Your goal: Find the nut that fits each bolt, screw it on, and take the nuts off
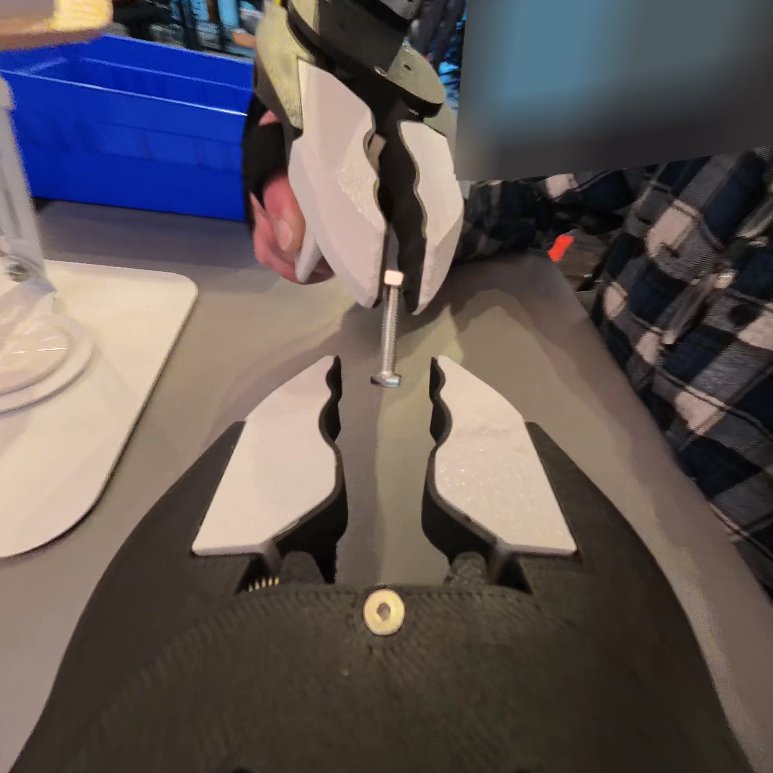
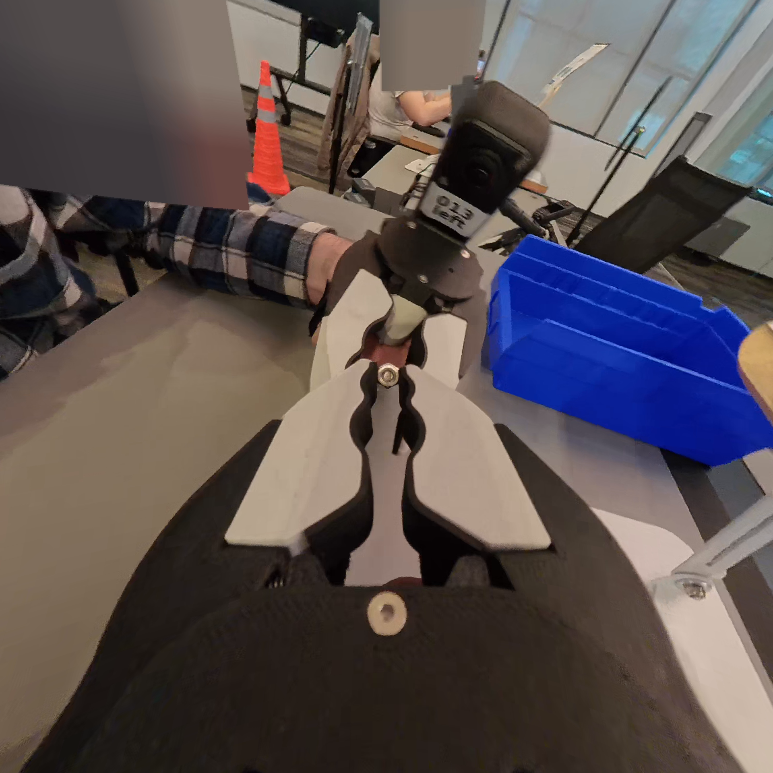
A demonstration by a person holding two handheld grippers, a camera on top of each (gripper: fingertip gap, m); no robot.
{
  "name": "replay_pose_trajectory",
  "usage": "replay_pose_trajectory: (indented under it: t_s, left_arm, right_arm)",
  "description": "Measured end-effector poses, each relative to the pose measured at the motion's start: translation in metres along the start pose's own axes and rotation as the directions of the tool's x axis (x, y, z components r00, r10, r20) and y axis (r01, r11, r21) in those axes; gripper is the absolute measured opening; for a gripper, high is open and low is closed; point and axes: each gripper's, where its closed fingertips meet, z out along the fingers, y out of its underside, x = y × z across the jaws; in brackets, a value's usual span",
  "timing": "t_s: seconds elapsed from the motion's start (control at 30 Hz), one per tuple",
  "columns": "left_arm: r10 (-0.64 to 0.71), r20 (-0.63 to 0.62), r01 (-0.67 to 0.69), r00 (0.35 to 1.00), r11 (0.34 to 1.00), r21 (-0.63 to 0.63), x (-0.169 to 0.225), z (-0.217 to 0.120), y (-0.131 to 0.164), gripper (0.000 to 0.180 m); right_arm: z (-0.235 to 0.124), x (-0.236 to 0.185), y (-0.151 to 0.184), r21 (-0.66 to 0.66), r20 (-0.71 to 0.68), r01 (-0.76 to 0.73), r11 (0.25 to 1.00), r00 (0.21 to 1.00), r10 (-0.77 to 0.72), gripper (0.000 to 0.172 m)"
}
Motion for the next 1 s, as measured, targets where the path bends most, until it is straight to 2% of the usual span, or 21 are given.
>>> replay_pose_trajectory:
  t_s: [0.1, 0.2, 0.27, 0.47, 0.63, 0.77, 0.9, 1.0]
  left_arm:
    - [0.088, 0.221, -0.091, 0.971, 0.996, 0.003, -0.026, -0.009, -0.007, 0.041]
    - [0.193, 0.439, -0.207, 0.877, 0.978, -0.018, -0.048, -0.025, -0.018, 0.04]
    - [0.269, 0.525, -0.278, 0.807, 0.958, -0.064, -0.054, -0.032, -0.022, 0.039]
    - [0.441, 0.584, -0.379, 0.681, 0.895, -0.233, -0.059, -0.022, -0.015, 0.044]
    - [0.534, 0.642, -0.434, 0.55, 0.84, -0.326, -0.063, -0.024, -0.021, 0.036]
    - [0.563, 0.642, -0.443, 0.52, 0.821, -0.361, -0.065, -0.024, -0.019, 0.026]
    - [0.571, 0.636, -0.45, 0.519, 0.815, -0.365, -0.064, -0.024, -0.019, 0.011]
    - [0.57, 0.631, -0.447, 0.525, 0.816, -0.366, -0.064, -0.024, -0.019, 0.01]
  right_arm:
    - [-0.004, 0.017, 0.005, 0.042, -0.054, -0.112, 0.993, 0.992, 0.114, 0.01]
    - [-0.009, 0.034, 0.011, 0.121, -0.078, -0.264, 0.957, 0.958, 0.274, 0.01]
    - [-0.012, 0.041, 0.013, 0.185, -0.067, -0.356, 0.916, 0.926, 0.373, 0.01]
    - [-0.015, 0.05, 0.019, 0.288, 0.003, -0.524, 0.802, 0.837, 0.546, 0.01]
    - [-0.015, 0.051, 0.019, 0.311, 0.045, -0.583, 0.751, 0.798, 0.601, 0.01]
    - [-0.016, 0.052, 0.02, 0.319, 0.051, -0.6, 0.733, 0.783, 0.619, 0.01]
    - [-0.015, 0.052, 0.02, 0.316, 0.053, -0.605, 0.731, 0.78, 0.623, 0.01]
    - [-0.015, 0.051, 0.02, 0.316, 0.06, -0.607, 0.729, 0.779, 0.624, 0.01]
